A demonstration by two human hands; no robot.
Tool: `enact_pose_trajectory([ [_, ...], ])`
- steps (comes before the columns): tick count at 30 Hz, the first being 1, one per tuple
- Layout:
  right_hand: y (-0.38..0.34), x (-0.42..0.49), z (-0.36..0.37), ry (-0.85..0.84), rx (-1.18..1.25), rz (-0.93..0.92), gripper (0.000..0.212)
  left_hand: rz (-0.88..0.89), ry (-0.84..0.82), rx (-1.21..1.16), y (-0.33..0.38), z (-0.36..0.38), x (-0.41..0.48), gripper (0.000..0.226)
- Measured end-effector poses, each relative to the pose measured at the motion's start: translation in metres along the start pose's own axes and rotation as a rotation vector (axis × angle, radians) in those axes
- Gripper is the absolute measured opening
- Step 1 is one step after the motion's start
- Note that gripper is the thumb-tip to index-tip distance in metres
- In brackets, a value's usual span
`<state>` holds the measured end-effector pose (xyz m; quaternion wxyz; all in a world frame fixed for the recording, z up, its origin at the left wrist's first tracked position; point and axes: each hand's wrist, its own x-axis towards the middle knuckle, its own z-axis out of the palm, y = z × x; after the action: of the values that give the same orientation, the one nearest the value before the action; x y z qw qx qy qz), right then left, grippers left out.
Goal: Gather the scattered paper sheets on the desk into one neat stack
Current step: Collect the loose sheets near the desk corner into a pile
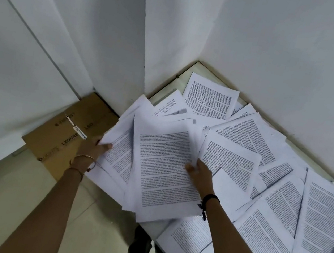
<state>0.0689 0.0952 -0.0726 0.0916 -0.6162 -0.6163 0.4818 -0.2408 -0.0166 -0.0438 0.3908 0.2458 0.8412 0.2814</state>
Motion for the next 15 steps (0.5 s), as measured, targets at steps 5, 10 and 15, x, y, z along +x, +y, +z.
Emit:
enact_pose_trajectory([
  [5,-0.002,-0.010,-0.011,-0.156,0.193,0.030,0.018,-0.032,-0.018,-0.064,-0.006,-0.023,-0.001,0.038],
  [10,-0.020,-0.024,-0.026,-0.230,0.374,0.015,0.014,-0.081,-0.016,-0.169,-0.004,-0.031,-0.012,0.041],
  [15,-0.029,-0.027,-0.044,-0.173,0.432,0.000,0.018,-0.082,0.017,-0.332,0.008,-0.046,-0.025,0.043],
])
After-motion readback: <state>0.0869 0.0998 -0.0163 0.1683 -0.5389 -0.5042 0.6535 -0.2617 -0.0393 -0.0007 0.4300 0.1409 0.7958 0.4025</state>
